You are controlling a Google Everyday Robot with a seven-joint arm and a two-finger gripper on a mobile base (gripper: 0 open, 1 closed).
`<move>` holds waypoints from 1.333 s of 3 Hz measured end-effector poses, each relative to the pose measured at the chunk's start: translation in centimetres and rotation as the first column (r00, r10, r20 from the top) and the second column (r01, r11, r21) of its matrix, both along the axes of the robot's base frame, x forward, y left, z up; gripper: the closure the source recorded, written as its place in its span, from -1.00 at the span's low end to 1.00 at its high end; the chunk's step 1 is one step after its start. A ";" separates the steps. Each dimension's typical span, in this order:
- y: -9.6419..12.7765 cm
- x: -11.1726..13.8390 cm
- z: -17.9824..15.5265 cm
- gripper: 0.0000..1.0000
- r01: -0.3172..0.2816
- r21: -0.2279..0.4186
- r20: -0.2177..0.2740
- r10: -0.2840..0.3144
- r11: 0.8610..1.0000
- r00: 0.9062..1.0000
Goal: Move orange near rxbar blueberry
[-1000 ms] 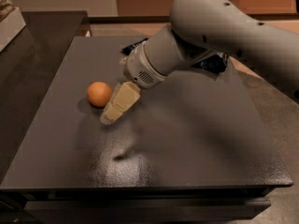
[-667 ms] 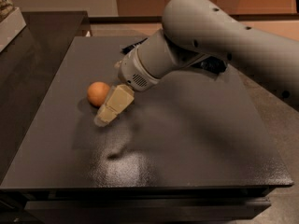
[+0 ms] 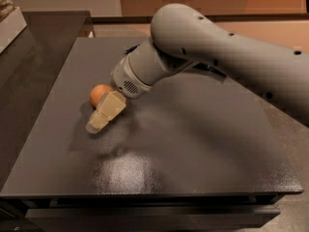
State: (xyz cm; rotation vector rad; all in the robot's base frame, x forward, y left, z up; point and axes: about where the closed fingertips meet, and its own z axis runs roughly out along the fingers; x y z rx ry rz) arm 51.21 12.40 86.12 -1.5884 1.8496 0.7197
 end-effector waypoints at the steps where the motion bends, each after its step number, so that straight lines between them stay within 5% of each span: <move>1: 0.6 0.4 -0.9 -0.65 0.017 -0.011 -0.012 -0.017 1.000 1.000; 3: -0.9 2.1 -0.9 0.28 0.102 -0.005 -0.005 -0.102 0.995 0.995; 4: -3.1 3.9 0.0 0.76 0.179 0.015 0.014 -0.179 0.984 0.984</move>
Offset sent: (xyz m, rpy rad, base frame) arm 0.0179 -0.0011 -0.0237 -0.0276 0.0243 -0.0877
